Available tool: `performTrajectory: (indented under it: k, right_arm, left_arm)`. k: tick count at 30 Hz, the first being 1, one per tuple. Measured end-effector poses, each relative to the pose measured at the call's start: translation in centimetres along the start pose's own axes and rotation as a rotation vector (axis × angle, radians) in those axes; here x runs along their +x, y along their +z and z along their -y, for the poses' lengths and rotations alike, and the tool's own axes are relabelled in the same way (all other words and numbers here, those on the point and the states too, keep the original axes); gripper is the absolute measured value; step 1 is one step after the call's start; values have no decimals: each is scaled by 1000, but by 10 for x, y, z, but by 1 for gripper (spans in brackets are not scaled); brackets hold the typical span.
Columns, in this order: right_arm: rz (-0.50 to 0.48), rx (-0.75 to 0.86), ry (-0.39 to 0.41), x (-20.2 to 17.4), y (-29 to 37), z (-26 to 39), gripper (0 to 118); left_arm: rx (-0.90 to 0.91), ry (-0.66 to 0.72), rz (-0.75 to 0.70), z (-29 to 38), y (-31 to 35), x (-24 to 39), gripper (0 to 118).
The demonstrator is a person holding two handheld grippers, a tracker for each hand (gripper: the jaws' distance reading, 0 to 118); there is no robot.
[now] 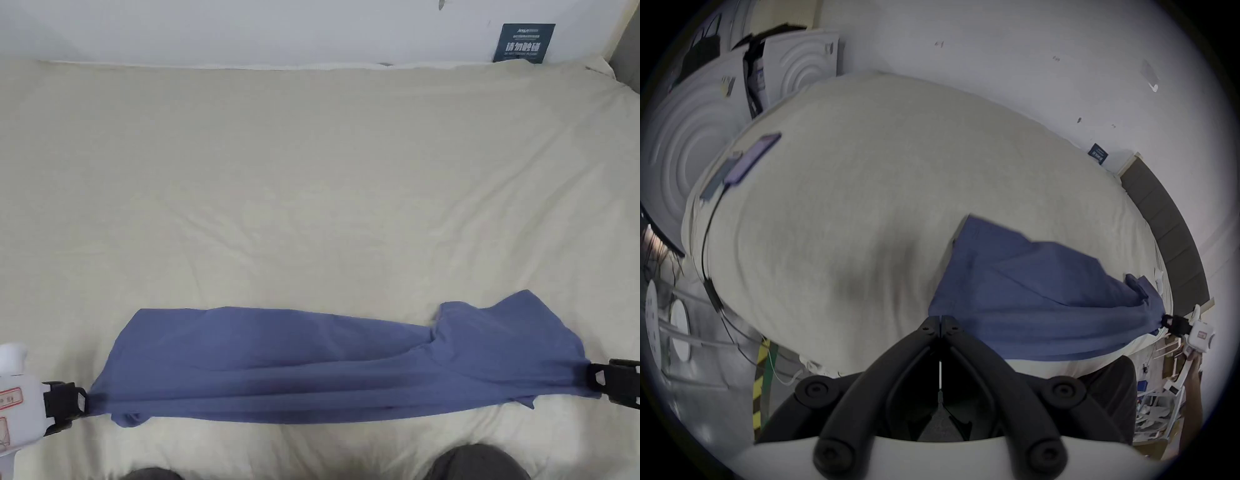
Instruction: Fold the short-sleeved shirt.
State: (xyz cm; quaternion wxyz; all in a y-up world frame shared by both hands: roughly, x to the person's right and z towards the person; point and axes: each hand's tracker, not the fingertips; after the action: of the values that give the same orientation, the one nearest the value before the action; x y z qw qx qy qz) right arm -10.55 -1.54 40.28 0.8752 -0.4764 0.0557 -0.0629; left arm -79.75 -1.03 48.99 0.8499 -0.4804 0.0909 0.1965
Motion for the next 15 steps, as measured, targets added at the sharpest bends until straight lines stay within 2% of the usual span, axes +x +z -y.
performTrajectory:
  k: [4, 8, 11, 12, 13, 14, 15]
  right_arm:
    - [16, -31, 18, -1, -9, 11, 3]
    - [28, -35, -15, -2, -17, 9, 3]
    - [63, -42, 16, -9, -16, 4, 5]
    - [73, -46, 17, -10, -14, 4, 20]
    - [70, -45, 13, -12, -11, 3, 56]
    - [131, -49, 16, -14, -6, 2, 108]
    - [166, -46, 26, -15, 0, 2, 118]
  left_arm:
    - [-27, 6, -15, 8, -10, -6, 0]
    - [-44, 23, -13, 10, -16, -6, 0]
    - [-39, 14, -17, 10, -14, -3, 0]
    - [-39, 12, -13, 10, -14, -3, 10]
    - [-38, 14, -4, 10, -11, -3, 45]
    - [-32, 12, -5, 10, -8, -3, 110]
    - [-37, 7, -16, 10, -6, -5, 117]
